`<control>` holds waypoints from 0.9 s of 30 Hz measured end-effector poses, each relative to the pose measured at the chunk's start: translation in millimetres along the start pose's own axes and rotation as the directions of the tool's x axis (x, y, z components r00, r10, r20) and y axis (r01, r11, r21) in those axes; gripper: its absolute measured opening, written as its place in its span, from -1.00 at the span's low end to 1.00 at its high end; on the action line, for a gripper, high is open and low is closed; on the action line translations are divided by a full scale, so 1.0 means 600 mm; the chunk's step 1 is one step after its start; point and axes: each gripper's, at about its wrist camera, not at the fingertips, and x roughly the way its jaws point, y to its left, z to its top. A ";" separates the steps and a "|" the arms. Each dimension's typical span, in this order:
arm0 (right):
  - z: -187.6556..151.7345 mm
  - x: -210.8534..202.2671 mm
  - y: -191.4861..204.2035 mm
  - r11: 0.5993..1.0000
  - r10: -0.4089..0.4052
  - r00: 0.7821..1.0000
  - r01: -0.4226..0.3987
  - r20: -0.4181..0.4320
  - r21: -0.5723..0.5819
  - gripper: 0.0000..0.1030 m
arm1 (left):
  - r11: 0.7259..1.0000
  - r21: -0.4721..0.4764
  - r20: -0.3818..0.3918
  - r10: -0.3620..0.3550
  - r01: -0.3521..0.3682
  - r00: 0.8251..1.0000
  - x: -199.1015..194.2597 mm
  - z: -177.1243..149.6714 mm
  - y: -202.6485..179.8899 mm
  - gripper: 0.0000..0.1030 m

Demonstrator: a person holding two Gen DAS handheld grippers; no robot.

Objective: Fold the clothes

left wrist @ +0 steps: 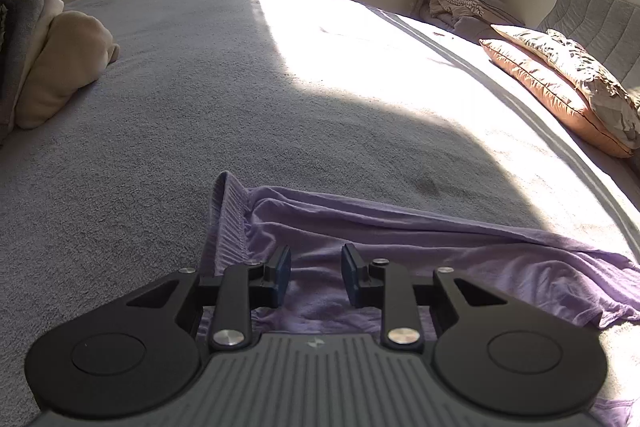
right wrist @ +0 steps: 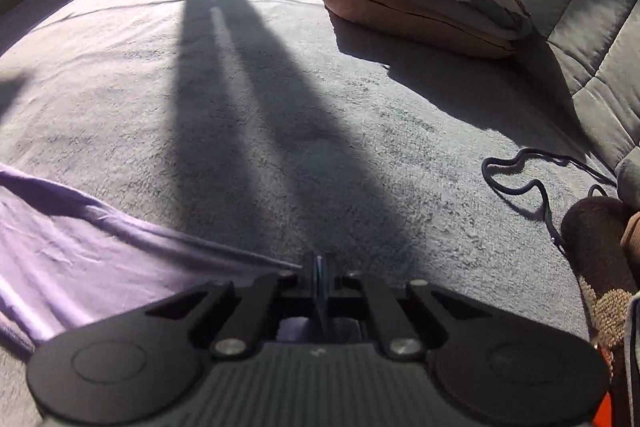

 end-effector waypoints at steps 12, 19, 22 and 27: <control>0.062 0.027 0.021 0.953 -0.302 0.944 0.301 0.131 0.029 -0.97 | 0.995 -0.005 0.061 0.099 -0.098 0.993 0.003 0.013 0.039 -0.52; 0.071 0.055 0.026 0.921 -0.390 0.913 0.384 0.118 0.074 -0.97 | 0.994 0.007 0.063 0.109 -0.110 0.992 0.010 0.021 0.035 -0.52; 0.074 0.041 0.023 0.914 -0.403 0.901 0.386 0.162 0.126 -0.95 | 0.994 -0.015 0.061 0.110 -0.109 0.992 0.015 0.021 0.040 -0.52; 0.081 -0.005 -0.026 0.906 -0.355 0.926 0.307 0.126 0.291 -0.56 | 0.993 -0.033 0.069 0.111 -0.109 0.991 0.018 0.028 0.043 -0.52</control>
